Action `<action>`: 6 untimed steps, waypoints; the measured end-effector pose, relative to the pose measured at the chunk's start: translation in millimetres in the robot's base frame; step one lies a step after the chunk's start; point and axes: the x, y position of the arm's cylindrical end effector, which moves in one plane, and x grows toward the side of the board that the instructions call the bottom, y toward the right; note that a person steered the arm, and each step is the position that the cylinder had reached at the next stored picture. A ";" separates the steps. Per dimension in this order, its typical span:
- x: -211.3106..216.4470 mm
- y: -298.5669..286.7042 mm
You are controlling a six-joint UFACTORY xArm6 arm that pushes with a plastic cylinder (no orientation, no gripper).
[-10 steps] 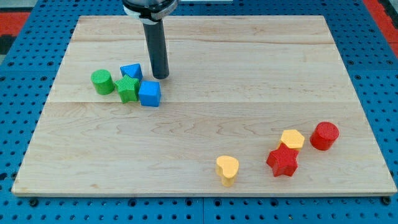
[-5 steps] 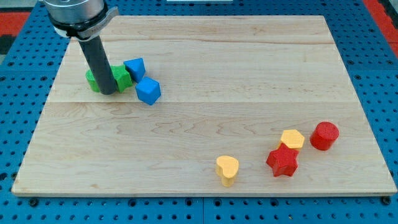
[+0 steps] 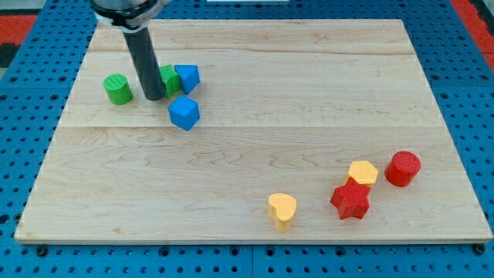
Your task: Move the green star above the green circle
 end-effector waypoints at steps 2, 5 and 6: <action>-13.1 33.8; -131.4 -25.5; -107.7 -31.6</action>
